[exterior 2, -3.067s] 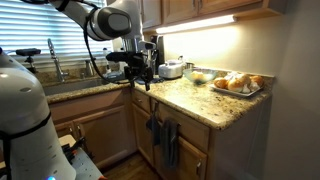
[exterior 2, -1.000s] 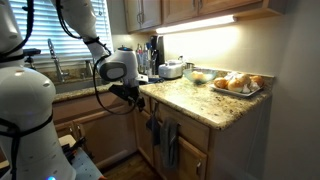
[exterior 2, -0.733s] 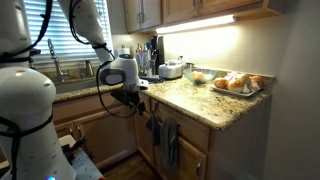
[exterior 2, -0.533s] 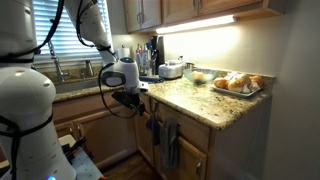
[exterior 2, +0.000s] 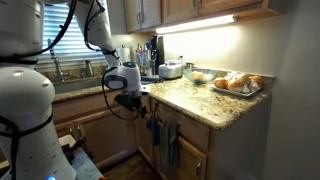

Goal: Take the oven mitt off the hook and put it on the table

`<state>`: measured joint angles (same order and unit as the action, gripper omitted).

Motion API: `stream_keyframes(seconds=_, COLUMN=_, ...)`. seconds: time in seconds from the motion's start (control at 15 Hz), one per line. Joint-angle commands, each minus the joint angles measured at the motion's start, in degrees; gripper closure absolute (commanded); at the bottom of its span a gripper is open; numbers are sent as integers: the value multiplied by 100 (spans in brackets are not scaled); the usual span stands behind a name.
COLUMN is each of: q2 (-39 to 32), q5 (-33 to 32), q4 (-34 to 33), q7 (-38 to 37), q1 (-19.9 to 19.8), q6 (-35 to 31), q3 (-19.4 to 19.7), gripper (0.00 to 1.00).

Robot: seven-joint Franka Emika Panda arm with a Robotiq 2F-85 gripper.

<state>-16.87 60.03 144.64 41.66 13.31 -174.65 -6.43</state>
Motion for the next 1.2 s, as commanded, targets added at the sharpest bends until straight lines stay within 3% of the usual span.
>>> stream_keyframes(seconds=0.0, q2=-437, q5=218, q4=-186, q7=336, q1=-61, q6=-487, q3=-209, gripper=0)
stream_keyframes(seconds=0.4, q2=-1321, q5=291, q4=-628, q7=627, q1=-484, q6=-1225, q3=-741, gripper=0)
stream_keyframes(seconds=0.8, q2=-2210, q5=-166, q4=-1154, q7=683, q1=-1575, q6=-2135, q3=-1658, gripper=0)
stream_keyframes(seconds=1.07, q2=-2853, q5=-974, q4=-1321, q7=565, q1=-2255, q6=-2809, q3=-2104, gripper=0)
stream_keyframes(seconds=1.13, q2=-2681, q5=-1138, q4=-1454, q7=385, q1=-1838, q6=-2376, q3=-1549, gripper=0)
